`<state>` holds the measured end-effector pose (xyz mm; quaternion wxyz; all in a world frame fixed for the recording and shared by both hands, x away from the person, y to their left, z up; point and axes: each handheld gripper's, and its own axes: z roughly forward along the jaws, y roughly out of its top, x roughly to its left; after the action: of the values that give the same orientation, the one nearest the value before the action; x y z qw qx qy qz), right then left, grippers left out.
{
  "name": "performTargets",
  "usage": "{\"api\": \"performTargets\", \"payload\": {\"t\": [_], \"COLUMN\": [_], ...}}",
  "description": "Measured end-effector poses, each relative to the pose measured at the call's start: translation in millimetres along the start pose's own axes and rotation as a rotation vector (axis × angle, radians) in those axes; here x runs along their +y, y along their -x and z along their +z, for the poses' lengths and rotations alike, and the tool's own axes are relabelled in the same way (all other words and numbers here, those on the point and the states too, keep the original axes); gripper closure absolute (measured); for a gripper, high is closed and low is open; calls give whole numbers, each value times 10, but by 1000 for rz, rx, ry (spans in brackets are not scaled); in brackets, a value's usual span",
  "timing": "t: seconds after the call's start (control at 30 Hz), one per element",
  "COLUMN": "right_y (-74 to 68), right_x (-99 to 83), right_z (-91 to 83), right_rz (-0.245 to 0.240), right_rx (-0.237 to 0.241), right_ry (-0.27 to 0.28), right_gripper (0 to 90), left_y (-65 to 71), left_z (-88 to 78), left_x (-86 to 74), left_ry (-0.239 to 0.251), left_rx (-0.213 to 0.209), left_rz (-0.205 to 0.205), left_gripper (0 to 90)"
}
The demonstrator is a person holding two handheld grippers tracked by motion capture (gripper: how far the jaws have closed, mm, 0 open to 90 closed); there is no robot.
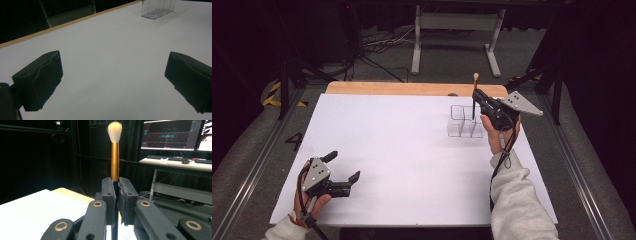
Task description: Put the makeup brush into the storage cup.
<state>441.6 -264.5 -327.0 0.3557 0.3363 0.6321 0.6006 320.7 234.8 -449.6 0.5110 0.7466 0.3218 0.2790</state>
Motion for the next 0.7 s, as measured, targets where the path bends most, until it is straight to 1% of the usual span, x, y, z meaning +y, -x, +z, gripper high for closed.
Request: {"api": "performTargets", "payload": {"t": [0.07, 0.2, 0.27, 0.33, 0.37, 0.43, 0.7], "right_y": [14, 41, 46, 55, 52, 58, 111], "right_x": [-3, -22, -46, -73, -83, -104, -187], "right_z": [28, 78, 112, 144, 162, 190, 266], "right_rz": [4, 4, -4, -5, -12, -10, -4], "right_rx": [-8, -25, -37, -37, -50, -50, -75], "right_ry": [3, 8, 12, 18, 13, 10, -4], "right_gripper": [840, 840, 840, 840, 840, 840, 840], "left_y": [1, 5, -1, -3, -1, 2, 2], "left_z": [1, -8, -11, -21, -23, -26, -31], "left_x": [-4, -3, -4, -1, 0, 4, 4], "left_ry": [-3, 0, 6, 14, 14, 14, 17], "left_rx": [-11, -11, -10, -7, -5, -3, -4], "left_rz": [-2, -2, -3, -3, -3, 1, -2], "left_gripper": [23, 23, 23, 24, 24, 24, 25]}}
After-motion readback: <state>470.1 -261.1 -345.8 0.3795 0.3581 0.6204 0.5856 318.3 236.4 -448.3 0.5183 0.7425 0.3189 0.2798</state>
